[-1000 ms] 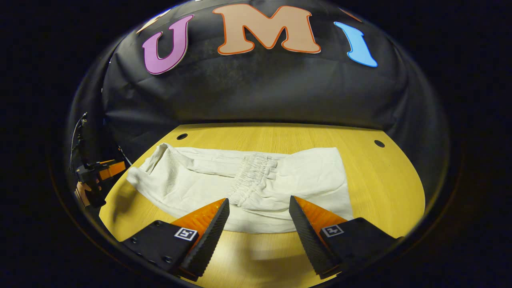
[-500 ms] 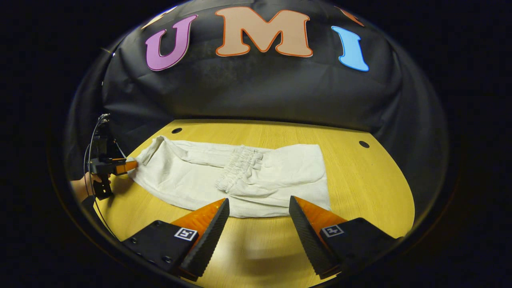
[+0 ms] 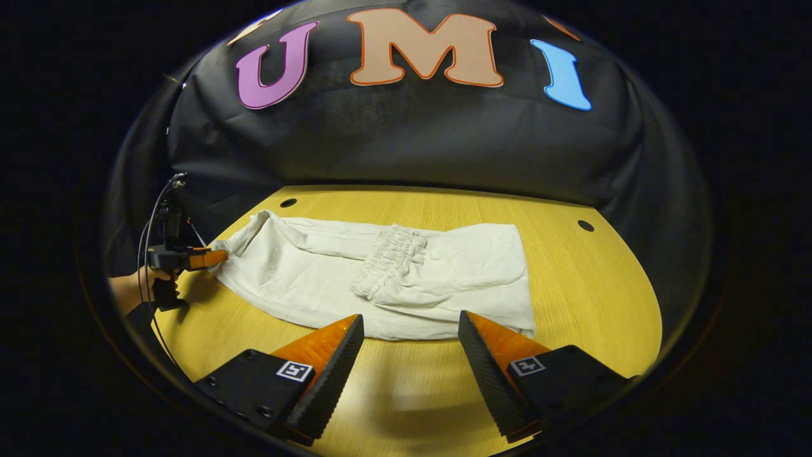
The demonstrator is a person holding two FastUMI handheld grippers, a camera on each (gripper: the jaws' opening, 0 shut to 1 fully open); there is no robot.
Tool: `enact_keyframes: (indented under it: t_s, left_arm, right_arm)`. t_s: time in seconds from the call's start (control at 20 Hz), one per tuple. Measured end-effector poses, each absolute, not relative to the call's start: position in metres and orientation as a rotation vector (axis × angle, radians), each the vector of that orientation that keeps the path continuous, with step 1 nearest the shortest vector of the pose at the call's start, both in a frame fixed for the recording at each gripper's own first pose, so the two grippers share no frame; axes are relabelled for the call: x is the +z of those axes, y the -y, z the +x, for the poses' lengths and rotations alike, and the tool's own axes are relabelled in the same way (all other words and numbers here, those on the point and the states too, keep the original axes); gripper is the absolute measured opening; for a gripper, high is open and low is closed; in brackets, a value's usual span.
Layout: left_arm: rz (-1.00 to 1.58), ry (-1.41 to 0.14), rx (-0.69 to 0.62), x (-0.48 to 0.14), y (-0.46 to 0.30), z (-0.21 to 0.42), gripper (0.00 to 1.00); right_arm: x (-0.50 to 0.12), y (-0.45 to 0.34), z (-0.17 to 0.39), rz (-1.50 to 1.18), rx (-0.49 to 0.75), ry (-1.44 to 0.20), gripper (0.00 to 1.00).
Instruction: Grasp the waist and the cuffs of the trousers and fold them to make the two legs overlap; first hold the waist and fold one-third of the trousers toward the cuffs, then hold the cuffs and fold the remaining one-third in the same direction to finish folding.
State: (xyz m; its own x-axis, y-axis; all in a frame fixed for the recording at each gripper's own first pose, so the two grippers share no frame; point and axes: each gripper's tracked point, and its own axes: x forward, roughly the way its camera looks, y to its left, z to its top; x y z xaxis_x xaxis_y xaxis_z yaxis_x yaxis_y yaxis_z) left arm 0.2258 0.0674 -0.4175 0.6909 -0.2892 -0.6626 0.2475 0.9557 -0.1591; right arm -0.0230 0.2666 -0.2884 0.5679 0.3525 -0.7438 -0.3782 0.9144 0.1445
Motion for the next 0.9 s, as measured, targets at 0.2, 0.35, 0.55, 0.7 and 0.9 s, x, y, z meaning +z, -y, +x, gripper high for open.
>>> enact_keyframes:
  t_s: [0.2,0.35,0.55,0.7,0.9]
  left_arm:
    - [-0.036,-0.774,-0.282,-0.416,-0.061,0.227,0.06]
    - [0.017,-0.802,-0.255,-0.410,-0.058,0.227,0.00]
    - [0.033,-0.730,-0.252,-0.366,-0.037,0.234,0.00]
    - [0.009,-0.667,-0.256,-0.325,-0.015,0.236,0.00]
    - [-0.018,-0.574,-0.265,-0.273,0.017,0.242,0.00]
  right_arm:
    - [-0.287,-0.263,-0.018,-0.006,0.437,-0.863,0.97]
    - [-0.280,-0.257,-0.007,0.013,0.441,-0.843,0.97]
    - [-0.267,-0.239,0.005,0.018,0.452,-0.809,0.96]
    - [-0.266,-0.222,0.010,0.035,0.460,-0.808,0.96]
    - [-0.260,-0.204,0.015,0.057,0.472,-0.790,0.96]
